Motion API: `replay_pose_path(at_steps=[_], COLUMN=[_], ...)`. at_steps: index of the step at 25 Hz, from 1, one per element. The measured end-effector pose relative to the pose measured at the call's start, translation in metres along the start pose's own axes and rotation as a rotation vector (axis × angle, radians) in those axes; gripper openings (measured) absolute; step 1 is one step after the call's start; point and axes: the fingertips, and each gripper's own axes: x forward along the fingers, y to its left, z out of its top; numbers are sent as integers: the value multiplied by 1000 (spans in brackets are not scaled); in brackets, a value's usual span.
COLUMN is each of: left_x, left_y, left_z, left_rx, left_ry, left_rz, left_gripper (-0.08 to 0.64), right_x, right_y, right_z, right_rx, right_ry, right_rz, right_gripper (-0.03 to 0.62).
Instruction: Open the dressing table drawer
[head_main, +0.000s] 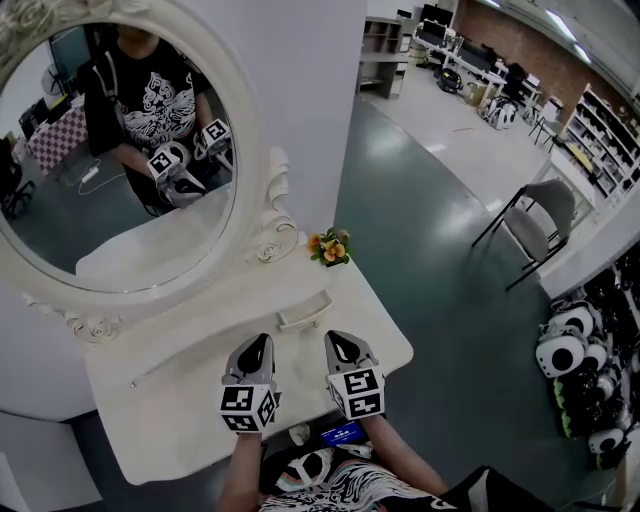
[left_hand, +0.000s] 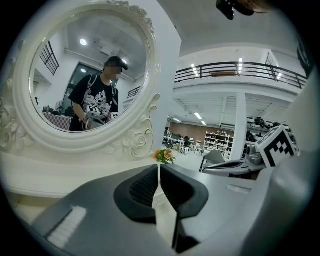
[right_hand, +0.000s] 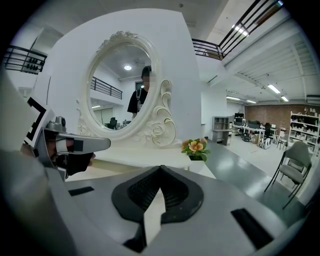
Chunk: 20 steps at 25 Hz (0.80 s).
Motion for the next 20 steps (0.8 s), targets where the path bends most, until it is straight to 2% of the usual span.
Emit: replay_pose_path(at_steps=[20], left_x=[6], left_y=[4], left_z=[-13], left_rx=[-20], left_ry=[27], left_rz=[23], left_gripper=[14], right_x=[5], right_y=[-10], right_z=[-16], right_rx=[2], right_ry=[37], right_rz=[11], right_gripper=[0])
